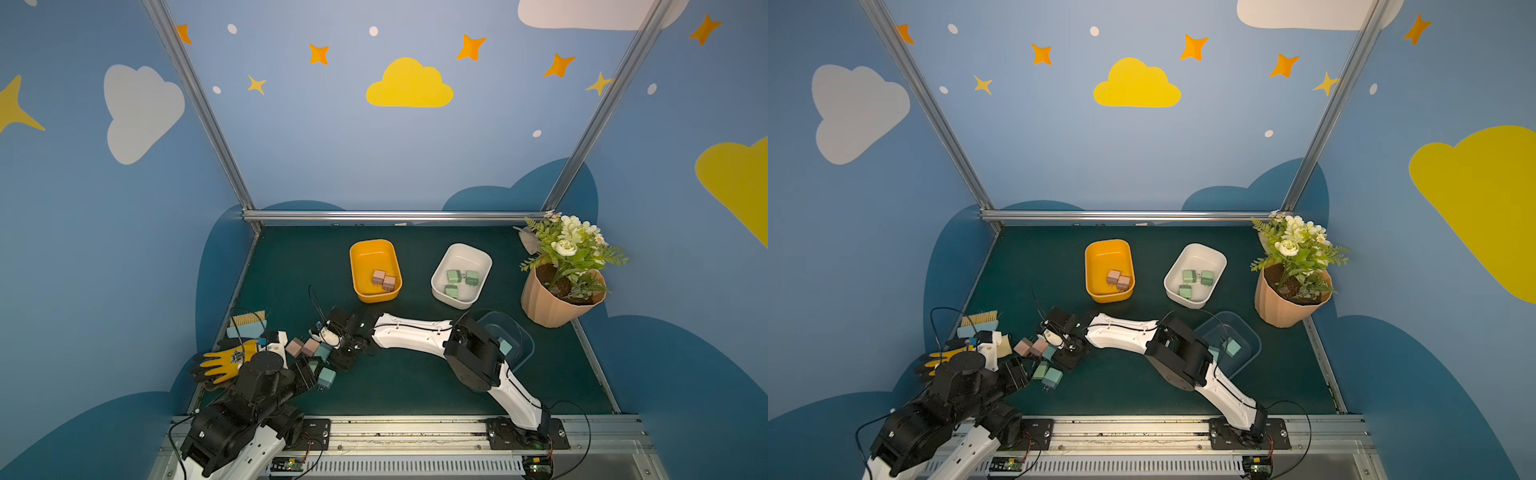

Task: Place the plugs by color into the storage box
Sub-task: Pick up the plug from the center of the board.

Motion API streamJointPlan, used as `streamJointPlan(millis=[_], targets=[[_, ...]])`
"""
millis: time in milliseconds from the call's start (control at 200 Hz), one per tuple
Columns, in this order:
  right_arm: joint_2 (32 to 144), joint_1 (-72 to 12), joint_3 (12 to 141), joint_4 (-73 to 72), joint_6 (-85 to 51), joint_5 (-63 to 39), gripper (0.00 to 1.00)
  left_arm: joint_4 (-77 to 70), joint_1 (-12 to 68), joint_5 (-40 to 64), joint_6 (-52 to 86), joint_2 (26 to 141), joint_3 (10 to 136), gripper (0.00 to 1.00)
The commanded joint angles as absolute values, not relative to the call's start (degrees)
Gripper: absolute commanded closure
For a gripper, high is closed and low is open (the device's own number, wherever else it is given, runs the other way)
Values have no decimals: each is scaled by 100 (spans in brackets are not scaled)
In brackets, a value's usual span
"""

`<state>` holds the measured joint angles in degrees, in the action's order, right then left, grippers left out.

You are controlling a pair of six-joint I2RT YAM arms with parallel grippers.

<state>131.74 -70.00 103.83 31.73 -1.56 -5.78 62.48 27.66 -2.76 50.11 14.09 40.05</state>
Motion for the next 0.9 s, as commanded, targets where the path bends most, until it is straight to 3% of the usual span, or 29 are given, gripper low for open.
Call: streamJointPlan(millis=[0,420,891], targets=[[13131,-6984,10245,3588,-83,-286,44,6075,2747,-42,4820,1566,3930,44],[12032,-6509,9410,3071,-960,-1180,50,5595,2725,361,4621,2124,3879,47],[10823,-5605,8631,3112,-1617,-1489,53,3179,2756,1204,3648,3601,3948,47]])
